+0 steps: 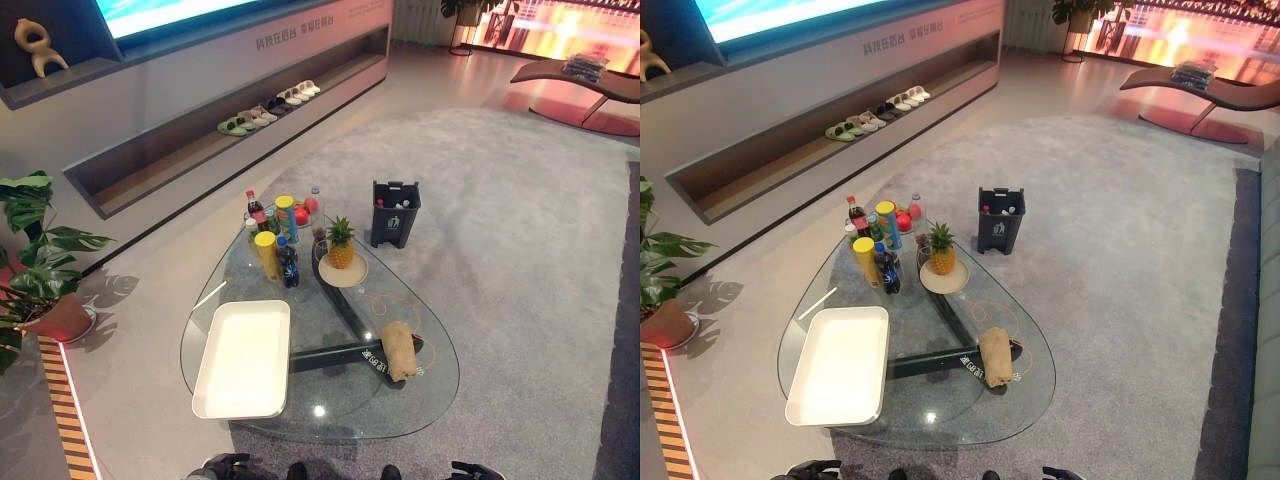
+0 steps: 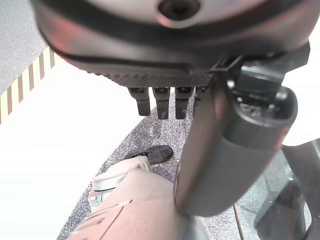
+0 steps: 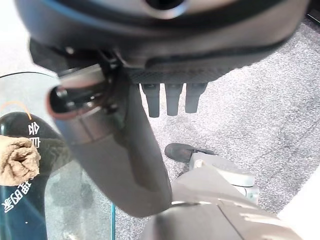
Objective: Wipe the table with a cloth and put it in the basket.
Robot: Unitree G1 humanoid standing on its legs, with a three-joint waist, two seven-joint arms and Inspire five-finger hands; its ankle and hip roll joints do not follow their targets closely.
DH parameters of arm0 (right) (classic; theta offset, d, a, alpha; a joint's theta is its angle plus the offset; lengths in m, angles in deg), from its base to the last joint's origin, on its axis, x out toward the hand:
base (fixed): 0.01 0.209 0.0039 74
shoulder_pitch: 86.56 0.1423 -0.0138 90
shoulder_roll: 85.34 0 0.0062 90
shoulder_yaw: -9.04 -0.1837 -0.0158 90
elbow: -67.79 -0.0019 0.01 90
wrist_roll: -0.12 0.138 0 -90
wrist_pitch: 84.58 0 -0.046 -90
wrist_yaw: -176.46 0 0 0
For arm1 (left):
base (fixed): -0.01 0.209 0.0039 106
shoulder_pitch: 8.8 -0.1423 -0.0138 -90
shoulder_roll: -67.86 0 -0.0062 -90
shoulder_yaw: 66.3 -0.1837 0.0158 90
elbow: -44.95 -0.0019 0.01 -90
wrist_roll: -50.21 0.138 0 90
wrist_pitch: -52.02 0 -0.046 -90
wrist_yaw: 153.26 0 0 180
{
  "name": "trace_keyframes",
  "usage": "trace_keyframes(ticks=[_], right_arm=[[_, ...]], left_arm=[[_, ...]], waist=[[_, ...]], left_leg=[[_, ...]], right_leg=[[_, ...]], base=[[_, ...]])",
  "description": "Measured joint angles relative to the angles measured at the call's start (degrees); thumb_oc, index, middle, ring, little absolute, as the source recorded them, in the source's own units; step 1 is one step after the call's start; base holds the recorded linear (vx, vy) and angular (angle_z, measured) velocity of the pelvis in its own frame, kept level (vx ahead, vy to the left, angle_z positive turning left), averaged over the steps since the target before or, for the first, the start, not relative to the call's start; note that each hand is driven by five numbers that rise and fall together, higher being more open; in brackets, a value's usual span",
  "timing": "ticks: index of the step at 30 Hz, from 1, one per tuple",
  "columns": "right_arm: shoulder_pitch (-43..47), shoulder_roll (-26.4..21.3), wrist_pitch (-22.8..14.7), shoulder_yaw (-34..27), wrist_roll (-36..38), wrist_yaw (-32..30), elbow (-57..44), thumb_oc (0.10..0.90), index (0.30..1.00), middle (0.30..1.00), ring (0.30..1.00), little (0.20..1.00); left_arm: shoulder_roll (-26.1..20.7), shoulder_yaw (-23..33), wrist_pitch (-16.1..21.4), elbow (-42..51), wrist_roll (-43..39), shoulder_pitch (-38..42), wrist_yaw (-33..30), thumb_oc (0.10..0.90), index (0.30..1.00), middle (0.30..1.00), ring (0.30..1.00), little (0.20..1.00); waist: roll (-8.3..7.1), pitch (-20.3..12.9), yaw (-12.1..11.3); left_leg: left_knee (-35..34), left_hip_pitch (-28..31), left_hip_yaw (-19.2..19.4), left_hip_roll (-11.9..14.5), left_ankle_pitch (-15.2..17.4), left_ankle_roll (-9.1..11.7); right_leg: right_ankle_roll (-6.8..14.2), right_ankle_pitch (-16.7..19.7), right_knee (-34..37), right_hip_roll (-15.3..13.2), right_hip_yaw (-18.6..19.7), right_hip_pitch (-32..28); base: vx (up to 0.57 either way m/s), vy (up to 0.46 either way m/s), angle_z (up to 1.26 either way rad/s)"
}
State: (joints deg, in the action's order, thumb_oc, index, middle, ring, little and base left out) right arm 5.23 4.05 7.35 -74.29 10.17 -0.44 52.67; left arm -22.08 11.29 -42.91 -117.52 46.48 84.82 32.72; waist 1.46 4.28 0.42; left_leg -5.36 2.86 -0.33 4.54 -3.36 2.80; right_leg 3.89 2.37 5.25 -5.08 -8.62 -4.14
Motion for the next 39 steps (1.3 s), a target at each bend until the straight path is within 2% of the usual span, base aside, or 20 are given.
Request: trace_keyframes(ticks=[9,18,39], right_arm=[[-0.4,0.0,0.0,0.0,-1.1,0.0,0.1,0.8,0.9,0.9,0.9,0.9],[-0.4,0.2,0.0,0.0,-1.1,0.0,0.1,0.8,0.9,0.9,0.9,0.9],[-0.4,0.4,0.2,0.1,-1.1,0.0,0.1,0.8,0.9,0.9,0.9,0.9]], left_arm=[[0.0,-0.2,-0.3,-0.3,0.1,-0.1,1.1,0.8,0.9,0.9,0.9,0.9],[0.0,-0.3,1.5,-0.7,0.2,-0.3,0.7,0.8,0.9,0.9,0.9,0.9],[-0.1,-0.4,2.9,-0.7,0.3,-1.1,-0.5,0.8,0.9,0.9,0.9,0.9]], waist=[[0.06,-0.7,0.0],[-0.3,-1.1,-0.1],[-0.49,-1.2,-0.1]], left_leg=[[0.0,0.0,0.1,0.1,0.0,0.0],[0.0,0.1,0.1,0.0,0.0,0.0],[0.0,0.0,0.0,0.0,0.0,0.0]], right_leg=[[0.1,-0.1,0.0,0.0,0.0,-0.1],[0.0,0.0,0.0,0.0,0.0,-0.1],[0.0,0.0,0.0,0.0,-0.1,-0.1]], base=[[0.0,0.0,0.0],[0.0,0.0,0.0],[0.0,0.0,0.0]])
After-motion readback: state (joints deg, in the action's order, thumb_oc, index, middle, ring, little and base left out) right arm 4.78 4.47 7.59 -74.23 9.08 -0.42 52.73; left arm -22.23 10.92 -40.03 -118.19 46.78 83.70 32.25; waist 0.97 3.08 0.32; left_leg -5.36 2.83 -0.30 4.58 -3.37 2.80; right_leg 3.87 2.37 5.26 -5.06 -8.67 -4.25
